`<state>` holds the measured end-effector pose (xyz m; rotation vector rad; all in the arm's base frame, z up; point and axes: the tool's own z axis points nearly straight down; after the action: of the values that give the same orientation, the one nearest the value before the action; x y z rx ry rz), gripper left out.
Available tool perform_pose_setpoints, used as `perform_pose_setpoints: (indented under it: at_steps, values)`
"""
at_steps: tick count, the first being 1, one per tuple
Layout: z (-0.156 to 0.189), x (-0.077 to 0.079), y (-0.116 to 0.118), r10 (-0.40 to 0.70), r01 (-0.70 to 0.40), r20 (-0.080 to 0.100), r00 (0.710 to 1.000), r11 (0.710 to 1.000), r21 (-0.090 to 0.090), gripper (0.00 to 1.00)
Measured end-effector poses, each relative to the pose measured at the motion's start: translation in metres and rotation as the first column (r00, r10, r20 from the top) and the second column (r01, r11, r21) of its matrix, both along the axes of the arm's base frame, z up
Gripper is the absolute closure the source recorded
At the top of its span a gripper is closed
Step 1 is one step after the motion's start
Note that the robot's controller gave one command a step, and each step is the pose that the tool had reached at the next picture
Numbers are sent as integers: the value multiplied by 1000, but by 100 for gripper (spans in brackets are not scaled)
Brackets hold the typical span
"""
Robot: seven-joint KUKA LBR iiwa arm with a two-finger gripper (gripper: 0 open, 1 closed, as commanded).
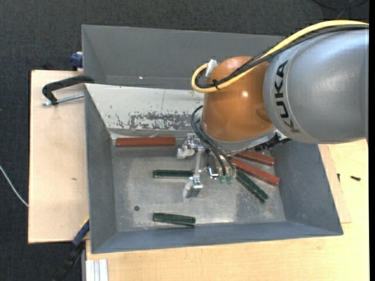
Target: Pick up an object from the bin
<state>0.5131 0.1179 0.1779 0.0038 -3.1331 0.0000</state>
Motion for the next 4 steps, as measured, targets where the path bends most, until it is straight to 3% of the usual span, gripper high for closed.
perform_pose_setpoints:
  at_steps: [1,2,3,4]
  values:
    - [5,2,-1,-2,2,9,1000,1000,1,0]
    - [-100,36,-8,192,-192,12,981,981,2,100]
    - [-103,38,-9,191,-191,25,981,982,3,0]
    - [-103,37,-9,191,-191,25,981,982,3,0]
